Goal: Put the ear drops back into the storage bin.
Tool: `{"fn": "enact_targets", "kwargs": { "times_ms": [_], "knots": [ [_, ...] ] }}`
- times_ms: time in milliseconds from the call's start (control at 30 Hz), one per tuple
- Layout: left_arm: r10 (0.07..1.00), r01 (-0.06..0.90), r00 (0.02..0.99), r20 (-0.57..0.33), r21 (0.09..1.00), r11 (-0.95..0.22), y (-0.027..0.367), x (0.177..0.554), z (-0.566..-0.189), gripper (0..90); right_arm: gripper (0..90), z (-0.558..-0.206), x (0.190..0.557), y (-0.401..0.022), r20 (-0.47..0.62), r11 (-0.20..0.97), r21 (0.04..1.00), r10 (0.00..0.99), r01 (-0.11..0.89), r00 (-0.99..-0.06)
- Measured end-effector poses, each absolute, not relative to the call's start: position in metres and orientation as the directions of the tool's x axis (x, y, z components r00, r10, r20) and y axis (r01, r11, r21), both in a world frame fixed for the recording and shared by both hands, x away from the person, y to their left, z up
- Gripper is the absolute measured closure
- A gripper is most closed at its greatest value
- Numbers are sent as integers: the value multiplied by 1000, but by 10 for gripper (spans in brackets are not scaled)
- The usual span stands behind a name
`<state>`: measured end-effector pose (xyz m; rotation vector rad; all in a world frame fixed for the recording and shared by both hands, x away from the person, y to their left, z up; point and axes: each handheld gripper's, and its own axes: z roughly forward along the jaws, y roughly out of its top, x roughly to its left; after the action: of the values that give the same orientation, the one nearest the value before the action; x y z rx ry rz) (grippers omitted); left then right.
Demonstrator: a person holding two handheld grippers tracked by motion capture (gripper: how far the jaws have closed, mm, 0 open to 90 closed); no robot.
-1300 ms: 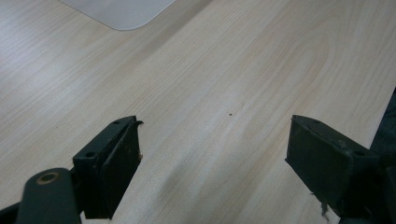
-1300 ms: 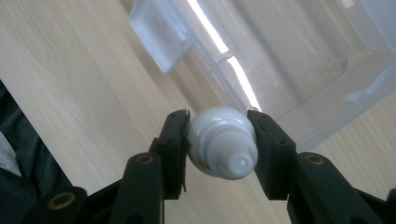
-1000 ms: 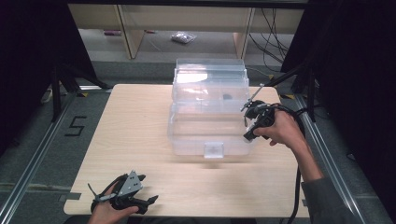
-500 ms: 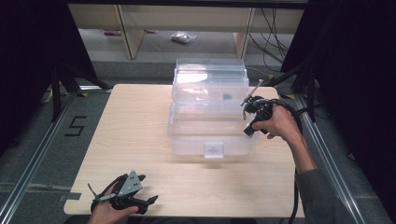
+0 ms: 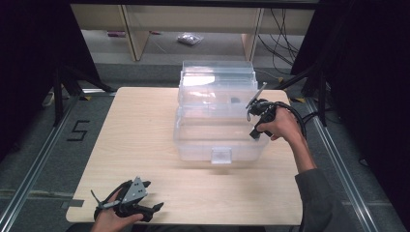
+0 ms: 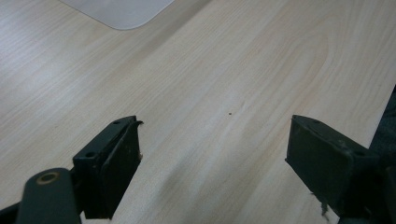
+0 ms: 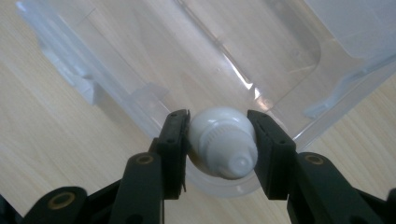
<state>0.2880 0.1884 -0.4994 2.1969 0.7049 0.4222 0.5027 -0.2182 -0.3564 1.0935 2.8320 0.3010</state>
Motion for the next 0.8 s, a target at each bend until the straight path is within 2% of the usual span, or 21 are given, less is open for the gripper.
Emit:
{"fn": "enact_targets", "kwargs": {
  "times_ms": [333, 467, 500, 633, 800],
  "knots": [
    [607, 347, 791, 80, 759, -552, 189, 288, -499, 171, 602, -373, 513, -216, -7, 684, 162, 722, 711, -692],
    [606, 348, 792, 79, 757, -553, 189, 289, -499, 171, 602, -379, 518, -214, -12, 710, 160, 696, 685, -718],
    [606, 349, 791, 80, 755, -555, 189, 288, -498, 171, 602, -379, 517, -211, -9, 684, 146, 724, 715, -690],
    [605, 346, 792, 79, 758, -553, 189, 289, -499, 171, 602, -387, 519, -210, 12, 669, 144, 735, 729, -678],
    [607, 349, 791, 79, 757, -553, 189, 288, -499, 171, 602, -394, 521, -212, 8, 681, 148, 724, 717, -689]
  ]
}}
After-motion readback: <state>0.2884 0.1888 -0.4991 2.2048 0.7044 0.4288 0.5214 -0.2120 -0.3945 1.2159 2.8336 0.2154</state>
